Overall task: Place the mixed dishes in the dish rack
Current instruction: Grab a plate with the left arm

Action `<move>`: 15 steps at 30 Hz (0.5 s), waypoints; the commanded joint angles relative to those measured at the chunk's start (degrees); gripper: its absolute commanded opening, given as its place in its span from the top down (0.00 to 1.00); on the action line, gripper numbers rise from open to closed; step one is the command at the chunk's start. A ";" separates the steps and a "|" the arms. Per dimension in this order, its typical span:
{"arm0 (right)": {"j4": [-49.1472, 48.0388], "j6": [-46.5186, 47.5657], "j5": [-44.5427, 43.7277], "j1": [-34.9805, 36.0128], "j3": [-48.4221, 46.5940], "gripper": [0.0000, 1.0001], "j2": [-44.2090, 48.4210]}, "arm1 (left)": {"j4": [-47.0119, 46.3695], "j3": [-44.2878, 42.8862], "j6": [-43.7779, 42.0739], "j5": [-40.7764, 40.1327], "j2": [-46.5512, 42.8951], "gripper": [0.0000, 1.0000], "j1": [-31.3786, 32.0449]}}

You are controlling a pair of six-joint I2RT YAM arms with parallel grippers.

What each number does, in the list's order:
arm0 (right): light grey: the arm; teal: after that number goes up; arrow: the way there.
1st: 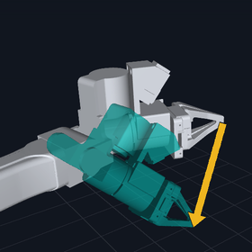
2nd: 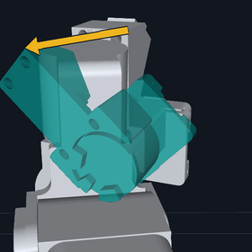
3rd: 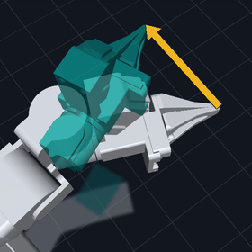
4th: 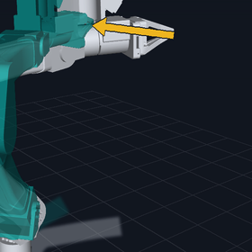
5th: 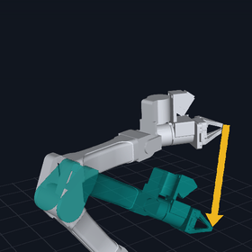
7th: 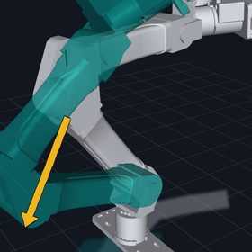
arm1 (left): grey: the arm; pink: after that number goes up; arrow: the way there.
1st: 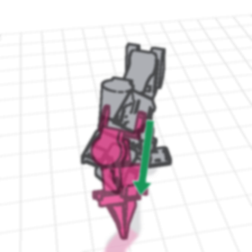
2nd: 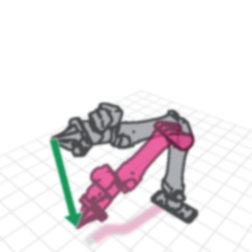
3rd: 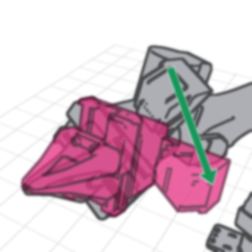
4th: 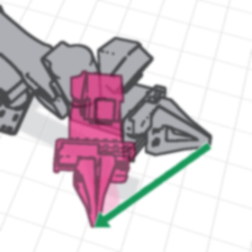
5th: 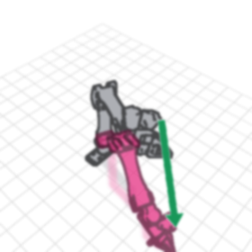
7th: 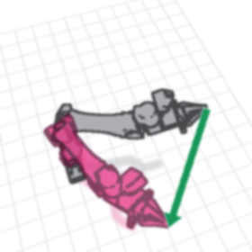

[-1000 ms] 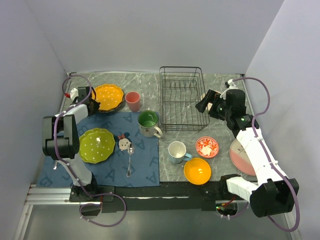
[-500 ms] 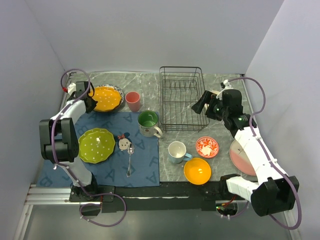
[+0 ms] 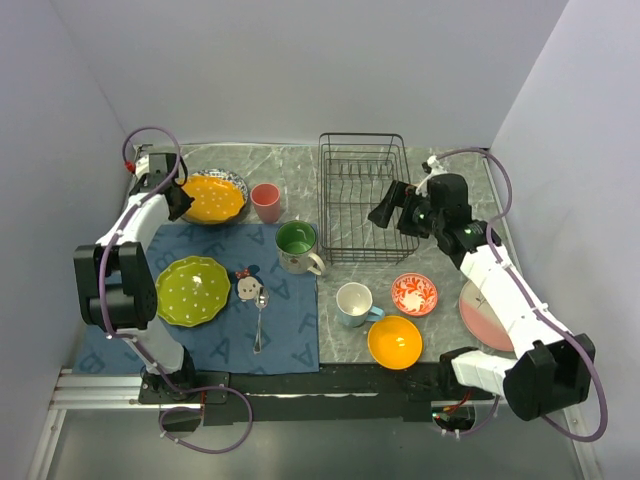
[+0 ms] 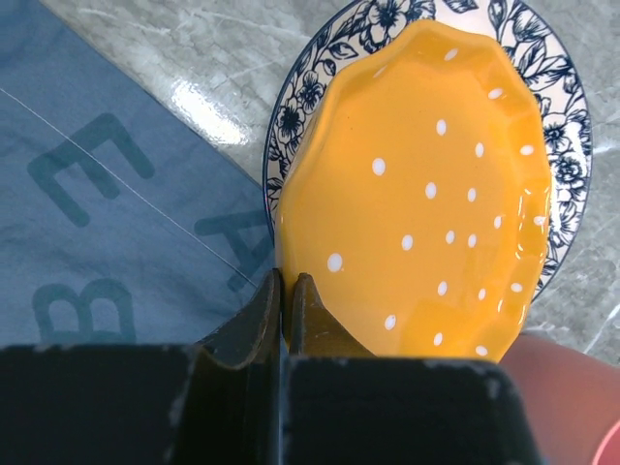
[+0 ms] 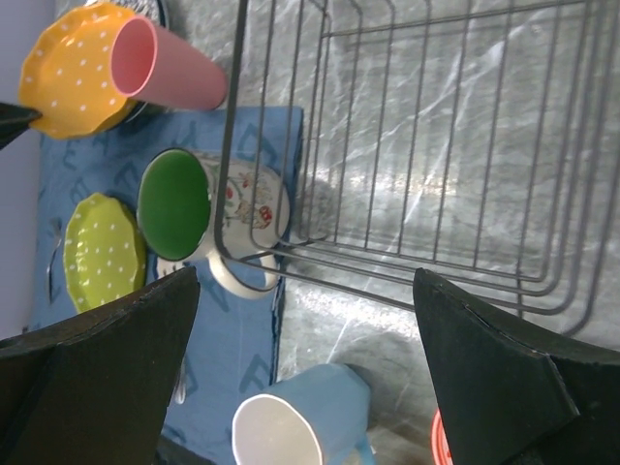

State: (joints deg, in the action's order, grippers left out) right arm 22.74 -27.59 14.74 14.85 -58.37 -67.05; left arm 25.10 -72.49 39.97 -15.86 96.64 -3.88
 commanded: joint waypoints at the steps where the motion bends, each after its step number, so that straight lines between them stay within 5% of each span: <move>1: -3.58 0.35 3.53 1.14 -3.86 0.01 -1.94 | -5.24 -6.26 0.99 0.57 -5.23 0.99 0.19; 15: -4.29 0.79 6.09 5.01 -7.46 0.02 -6.96 | -8.32 -7.23 -0.77 1.79 -10.33 0.99 0.10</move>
State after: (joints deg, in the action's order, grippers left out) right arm 20.21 -27.55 20.05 18.46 -62.11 -73.25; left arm 24.64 -74.39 38.35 -15.46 92.07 -3.88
